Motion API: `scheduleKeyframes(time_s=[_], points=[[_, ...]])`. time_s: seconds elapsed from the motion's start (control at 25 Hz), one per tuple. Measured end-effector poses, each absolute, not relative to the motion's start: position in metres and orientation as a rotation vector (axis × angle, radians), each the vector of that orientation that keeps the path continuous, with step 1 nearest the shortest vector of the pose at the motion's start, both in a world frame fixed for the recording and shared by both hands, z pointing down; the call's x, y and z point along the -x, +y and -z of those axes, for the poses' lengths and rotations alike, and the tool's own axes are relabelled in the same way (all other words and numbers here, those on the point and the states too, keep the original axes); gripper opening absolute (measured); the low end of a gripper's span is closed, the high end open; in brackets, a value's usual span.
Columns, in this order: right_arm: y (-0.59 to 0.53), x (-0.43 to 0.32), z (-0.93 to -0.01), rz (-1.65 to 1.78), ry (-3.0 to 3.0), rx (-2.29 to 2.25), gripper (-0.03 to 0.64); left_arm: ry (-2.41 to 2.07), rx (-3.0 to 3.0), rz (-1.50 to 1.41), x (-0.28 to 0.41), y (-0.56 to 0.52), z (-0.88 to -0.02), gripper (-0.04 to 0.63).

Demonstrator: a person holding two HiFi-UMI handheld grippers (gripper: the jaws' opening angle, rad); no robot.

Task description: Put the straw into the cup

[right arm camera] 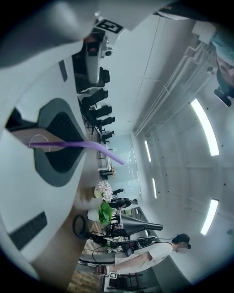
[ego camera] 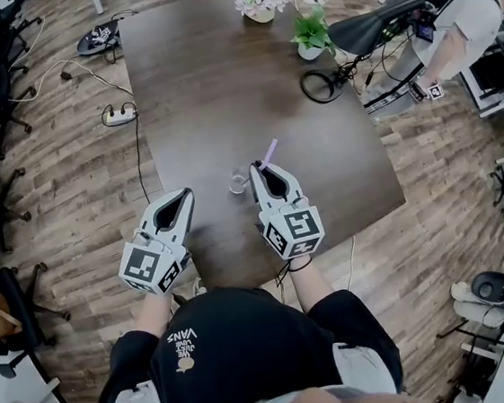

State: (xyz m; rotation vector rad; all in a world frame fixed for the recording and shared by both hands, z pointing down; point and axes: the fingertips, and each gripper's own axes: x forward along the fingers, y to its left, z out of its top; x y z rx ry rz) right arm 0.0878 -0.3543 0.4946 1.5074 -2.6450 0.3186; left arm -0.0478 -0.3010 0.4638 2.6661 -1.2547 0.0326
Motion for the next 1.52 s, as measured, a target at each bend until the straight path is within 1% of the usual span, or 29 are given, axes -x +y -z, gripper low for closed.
scheduleKeyframes(time_s=[0.24,0.28,0.36,0.48,1.52], points=[[-0.352,-0.083,-0.507,-0.365,-2.620,-1.493,0.049,-1.251,-2.663,-0.035,0.049,-0.301,-0.465,0.011],[-0.352,-0.082,-0.508,-0.371,-2.617,-1.485,0.067,-1.249,-2.663,-0.033,0.049,-0.301,-0.465,0.011],[-0.352,-0.081,-0.511,-0.386,-2.607,-1.478,0.126,-1.244,-2.664,-0.031,0.049,-0.301,-0.466,0.011],[-0.350,-0.082,-0.511,-0.391,-2.600,-1.482,0.149,-1.236,-2.665,-0.028,0.048,-0.301,-0.466,0.011],[-0.323,-0.090,-0.483,-0.312,-2.621,-1.513,0.153,-1.201,-2.723,0.005,0.037,-0.281,-0.450,0.011]])
